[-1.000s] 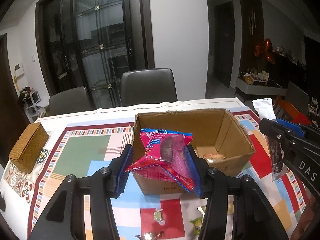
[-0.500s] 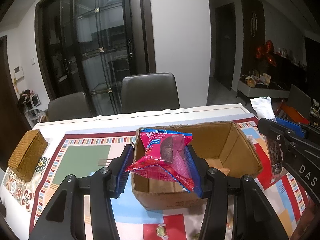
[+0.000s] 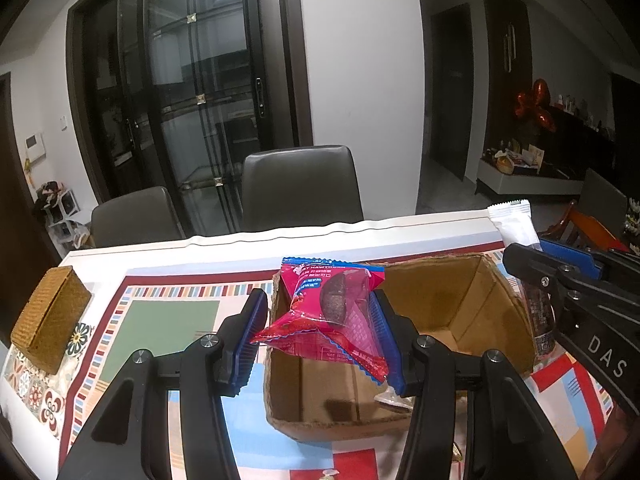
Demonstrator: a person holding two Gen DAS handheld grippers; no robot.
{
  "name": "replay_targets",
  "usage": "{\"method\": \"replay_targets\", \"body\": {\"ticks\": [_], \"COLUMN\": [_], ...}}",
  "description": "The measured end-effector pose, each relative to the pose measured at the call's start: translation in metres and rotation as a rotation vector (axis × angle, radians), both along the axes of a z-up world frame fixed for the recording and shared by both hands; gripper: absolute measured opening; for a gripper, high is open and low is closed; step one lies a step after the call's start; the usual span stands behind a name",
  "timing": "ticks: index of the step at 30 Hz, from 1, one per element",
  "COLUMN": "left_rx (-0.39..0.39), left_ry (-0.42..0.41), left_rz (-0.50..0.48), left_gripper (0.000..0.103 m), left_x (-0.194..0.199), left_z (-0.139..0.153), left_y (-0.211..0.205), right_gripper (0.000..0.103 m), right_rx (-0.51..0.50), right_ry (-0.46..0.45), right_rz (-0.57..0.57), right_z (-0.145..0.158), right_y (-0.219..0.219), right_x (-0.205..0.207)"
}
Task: Organize snacks
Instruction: 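Open both tools to drop the snacks into the cardboard box, then move both open tools back from the box toward the remaining snacks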
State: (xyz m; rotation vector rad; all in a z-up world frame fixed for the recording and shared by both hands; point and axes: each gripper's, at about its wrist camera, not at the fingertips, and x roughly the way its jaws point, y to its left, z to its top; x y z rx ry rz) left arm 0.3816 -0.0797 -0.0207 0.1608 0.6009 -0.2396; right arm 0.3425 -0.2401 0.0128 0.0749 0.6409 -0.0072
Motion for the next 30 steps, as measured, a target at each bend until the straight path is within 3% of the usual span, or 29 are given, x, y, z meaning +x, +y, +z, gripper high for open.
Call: {"method": "replay_targets", "body": {"ticks": [24,25,28,30], "left_rx": [0.000,-0.002,-0.005,-0.015], "left_ry": [0.062,0.066,0.067,0.069], "left_rz": [-0.011,-0.012,-0.005,-0.001], "left_gripper": [0.053,0.055,0.066,0.072], "left_x": [0.021,0.021,0.021,0.021], "left_z": [-0.017,-0.017,-0.018,-0.018], "left_y": [-0.007,-0.006,-0.004,-0.002], "right_gripper": [0.022,0.024,0.055,0.060], "right_rx": [0.001,0.004,0.001,-0.006], "right_ry": [0.068,0.072,0.069,0.060], "right_rz": [0.015,0.018,0.006,-0.002], "right_z": [-0.018,-0.018,-0.017,-0.016], "right_y": [0.001,0.001,-0.001,-0.002], "right_x": [0.035,0.036,0.035,0.034]}}
